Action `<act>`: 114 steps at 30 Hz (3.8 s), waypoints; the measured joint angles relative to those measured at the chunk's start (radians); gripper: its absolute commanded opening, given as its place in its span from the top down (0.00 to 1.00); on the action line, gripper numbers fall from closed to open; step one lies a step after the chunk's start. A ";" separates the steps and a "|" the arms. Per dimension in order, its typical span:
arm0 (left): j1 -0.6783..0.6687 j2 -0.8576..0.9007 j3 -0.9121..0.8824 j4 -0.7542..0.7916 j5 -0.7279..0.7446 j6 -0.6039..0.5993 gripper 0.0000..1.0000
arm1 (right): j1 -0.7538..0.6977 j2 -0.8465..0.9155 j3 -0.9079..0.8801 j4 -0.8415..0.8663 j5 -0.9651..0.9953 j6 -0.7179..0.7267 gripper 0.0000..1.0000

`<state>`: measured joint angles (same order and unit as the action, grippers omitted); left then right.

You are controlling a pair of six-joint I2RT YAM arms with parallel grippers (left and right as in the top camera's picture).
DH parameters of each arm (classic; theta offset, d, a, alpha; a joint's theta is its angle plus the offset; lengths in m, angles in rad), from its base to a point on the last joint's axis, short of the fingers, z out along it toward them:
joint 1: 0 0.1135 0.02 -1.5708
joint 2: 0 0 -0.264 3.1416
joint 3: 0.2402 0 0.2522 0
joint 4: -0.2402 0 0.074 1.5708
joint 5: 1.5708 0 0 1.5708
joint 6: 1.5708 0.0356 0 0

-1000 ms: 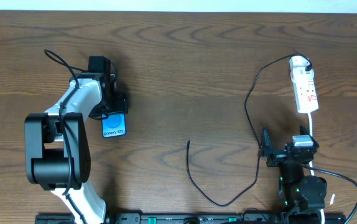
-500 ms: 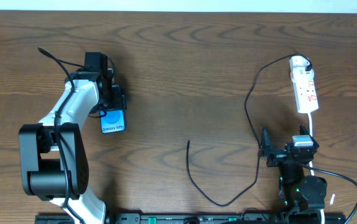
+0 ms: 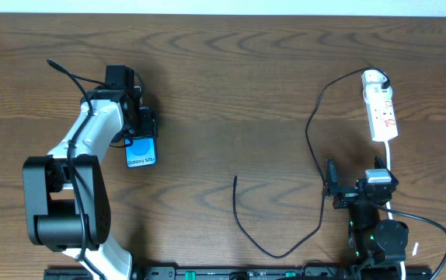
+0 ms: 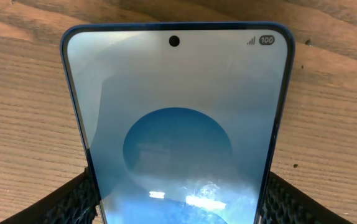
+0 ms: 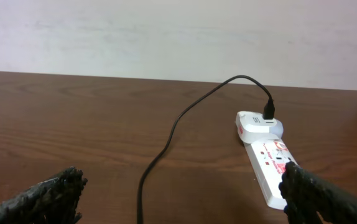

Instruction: Plug charger to phone and switch on socket

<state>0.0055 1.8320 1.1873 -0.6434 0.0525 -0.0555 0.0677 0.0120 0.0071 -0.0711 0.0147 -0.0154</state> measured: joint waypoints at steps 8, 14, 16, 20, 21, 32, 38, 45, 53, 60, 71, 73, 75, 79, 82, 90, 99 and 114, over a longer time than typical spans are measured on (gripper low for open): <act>0.000 0.000 0.000 -0.001 0.000 0.000 0.93 | 0.000 0.000 0.000 0.000 0.000 0.000 0.01; 0.000 0.000 0.000 -0.001 -0.003 0.000 0.93 | 0.000 0.000 0.000 0.000 0.000 0.000 0.01; 0.000 0.000 0.000 0.000 -0.004 0.000 0.92 | 0.000 0.000 0.000 0.000 0.000 0.000 0.01; 0.000 0.000 0.000 0.003 -0.006 0.000 0.93 | 0.000 0.000 0.000 0.000 0.000 0.000 0.01; 0.000 0.000 0.000 0.005 -0.006 0.000 0.93 | 0.000 0.000 0.000 0.000 0.000 0.000 0.01; 0.000 0.000 0.000 0.009 -0.006 0.000 0.92 | 0.000 0.000 0.000 0.000 0.000 0.000 0.01; 0.000 0.002 0.000 0.009 -0.006 0.000 0.93 | 0.000 0.000 0.000 0.000 0.000 0.000 0.01; 0.000 0.036 -0.005 0.010 -0.006 0.000 0.92 | 0.000 0.000 0.000 0.000 0.000 0.000 0.01; 0.000 0.048 -0.018 0.014 -0.006 0.000 0.92 | 0.000 0.000 0.000 0.000 0.000 0.000 0.01; 0.000 0.048 -0.043 0.051 -0.006 0.000 0.92 | 0.000 0.000 0.000 0.000 0.000 0.000 0.01; 0.000 0.048 -0.061 0.061 -0.006 0.000 0.91 | 0.000 0.000 0.000 0.000 0.000 0.000 0.01; 0.000 0.048 -0.061 0.060 -0.006 0.000 0.83 | 0.000 0.000 0.000 0.000 0.000 0.000 0.01; 0.000 0.048 -0.061 0.061 -0.006 0.000 0.68 | 0.000 0.000 0.000 0.000 0.000 0.000 0.01; 0.000 0.048 -0.061 0.061 -0.006 0.000 0.47 | 0.000 0.000 0.000 0.000 0.000 0.000 0.01; 0.000 0.048 -0.061 0.061 -0.006 0.000 0.31 | 0.000 0.000 0.000 0.000 0.000 0.000 0.01; 0.000 0.048 -0.063 0.065 -0.006 0.000 0.06 | 0.000 0.000 0.000 0.000 0.000 0.000 0.01; 0.000 0.048 -0.063 0.064 -0.006 0.000 0.05 | 0.000 0.000 0.000 0.000 0.000 0.000 0.01; 0.000 0.048 -0.063 0.041 -0.005 0.000 0.05 | 0.000 0.000 0.000 0.000 0.000 0.000 0.01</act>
<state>0.0055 1.8797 1.1240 -0.6022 0.0475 -0.0555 0.0677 0.0120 0.0071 -0.0708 0.0147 -0.0154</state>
